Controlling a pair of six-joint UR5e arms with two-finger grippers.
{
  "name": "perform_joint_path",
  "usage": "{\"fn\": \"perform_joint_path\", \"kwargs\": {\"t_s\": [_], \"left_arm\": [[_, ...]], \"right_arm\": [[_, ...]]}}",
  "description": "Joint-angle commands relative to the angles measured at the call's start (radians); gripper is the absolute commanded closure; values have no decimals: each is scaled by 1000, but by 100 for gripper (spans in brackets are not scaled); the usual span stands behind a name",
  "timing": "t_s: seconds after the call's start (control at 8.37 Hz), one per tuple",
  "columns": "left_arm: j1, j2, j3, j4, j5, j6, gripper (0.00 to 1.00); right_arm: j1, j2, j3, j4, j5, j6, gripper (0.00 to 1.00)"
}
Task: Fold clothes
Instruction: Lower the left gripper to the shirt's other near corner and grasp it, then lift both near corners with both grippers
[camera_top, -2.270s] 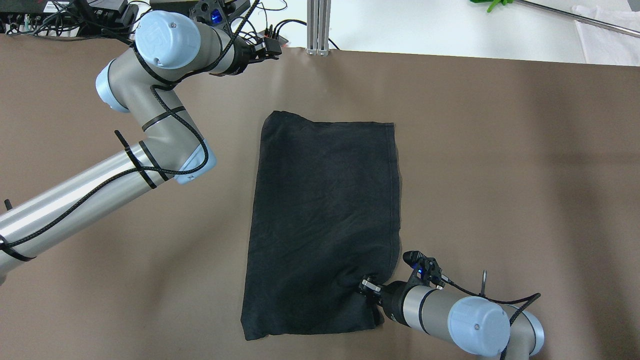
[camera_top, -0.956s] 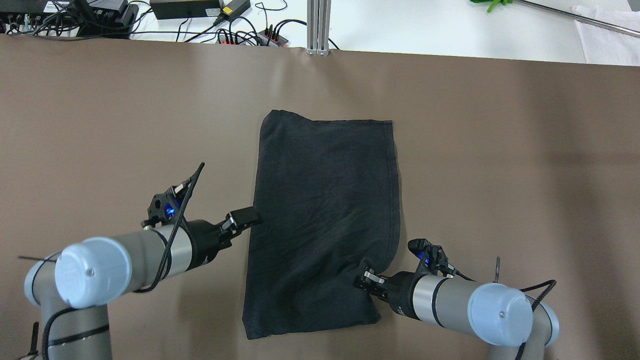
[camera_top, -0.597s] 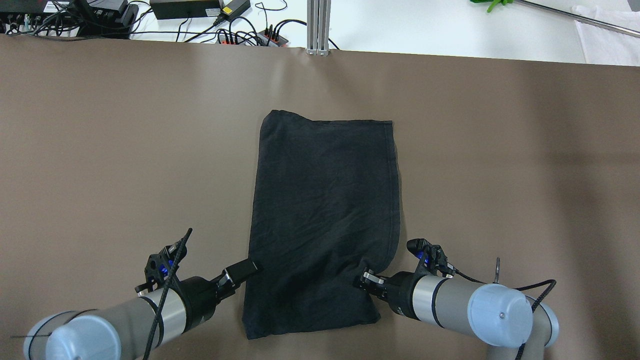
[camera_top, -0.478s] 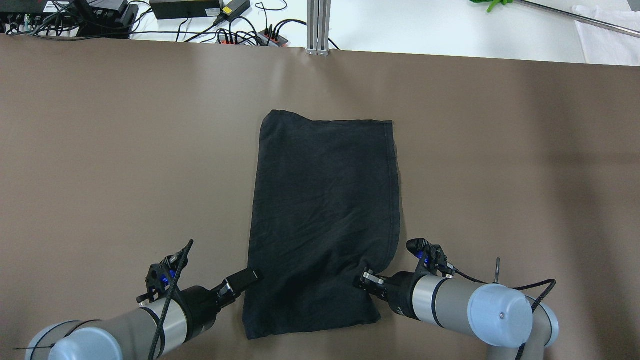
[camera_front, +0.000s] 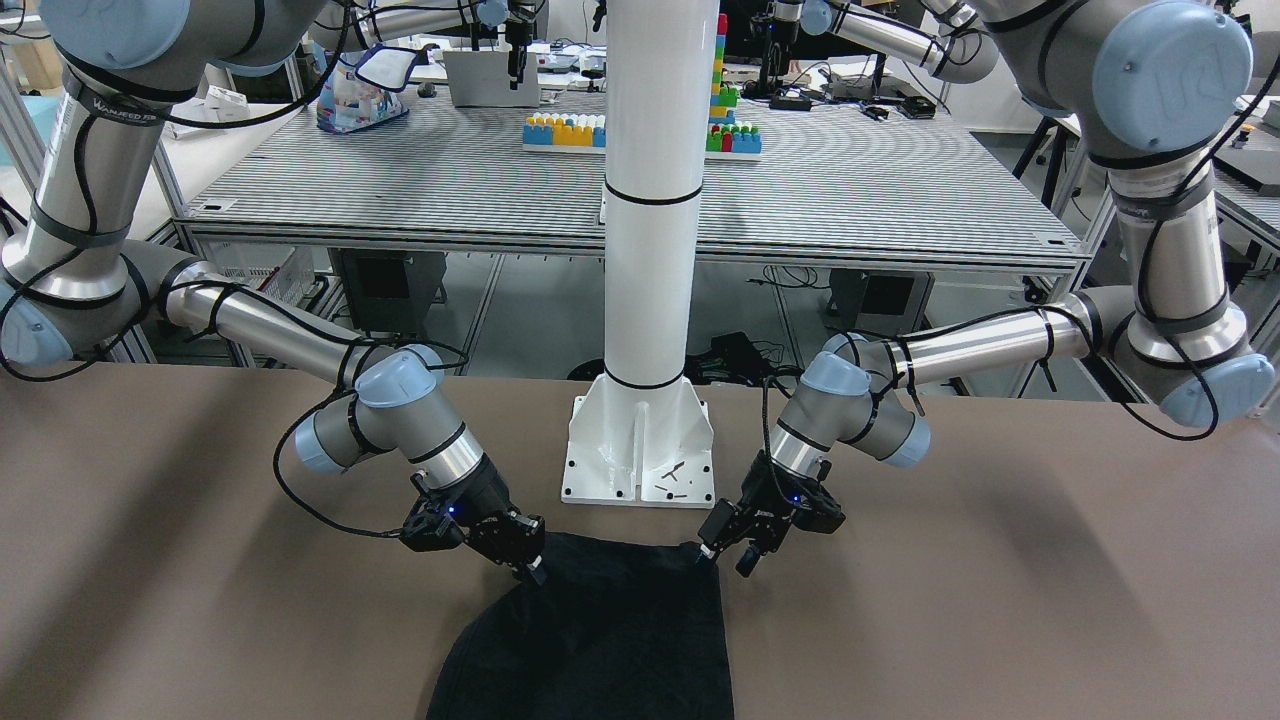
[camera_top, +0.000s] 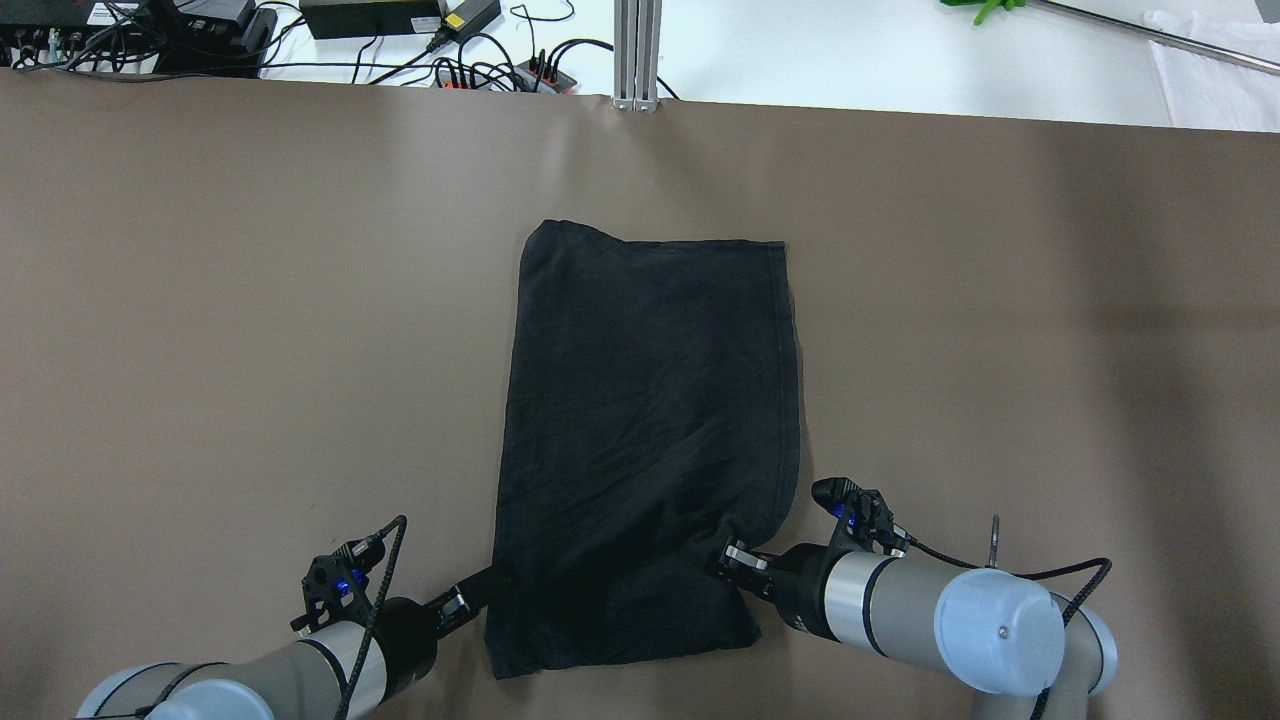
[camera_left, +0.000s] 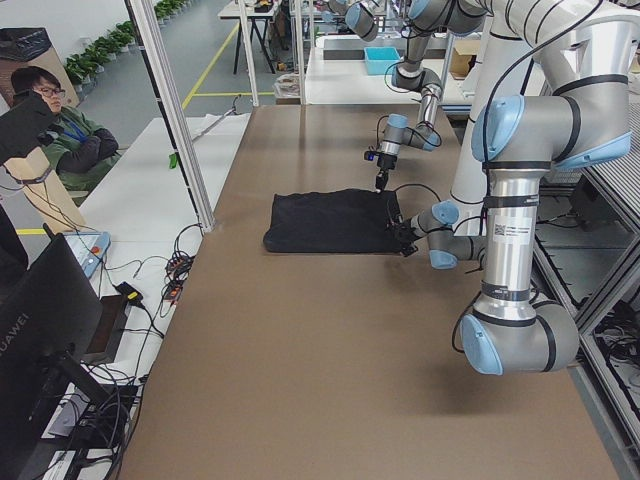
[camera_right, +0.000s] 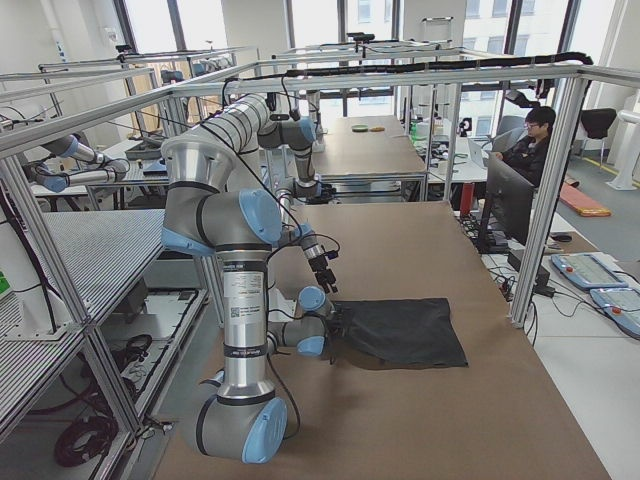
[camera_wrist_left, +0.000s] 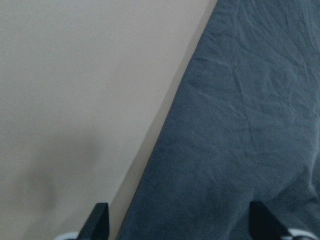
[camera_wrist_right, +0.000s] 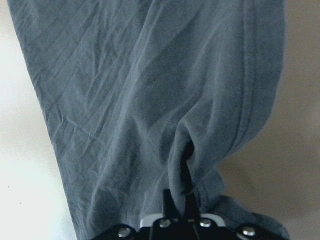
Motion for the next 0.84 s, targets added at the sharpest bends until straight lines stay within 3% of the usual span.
{"fn": "perform_joint_path", "kwargs": {"t_s": [0.0, 0.6, 0.72], "left_arm": [[38, -19, 36, 0, 33, 0, 0], [69, -53, 76, 5, 58, 0, 0], [69, -59, 76, 5, 58, 0, 14]], "right_arm": [[0, 1, 1, 0, -3, -5, 100], [0, 2, -2, 0, -3, -20, 100], [0, 2, -2, 0, -3, -20, 100]]}}
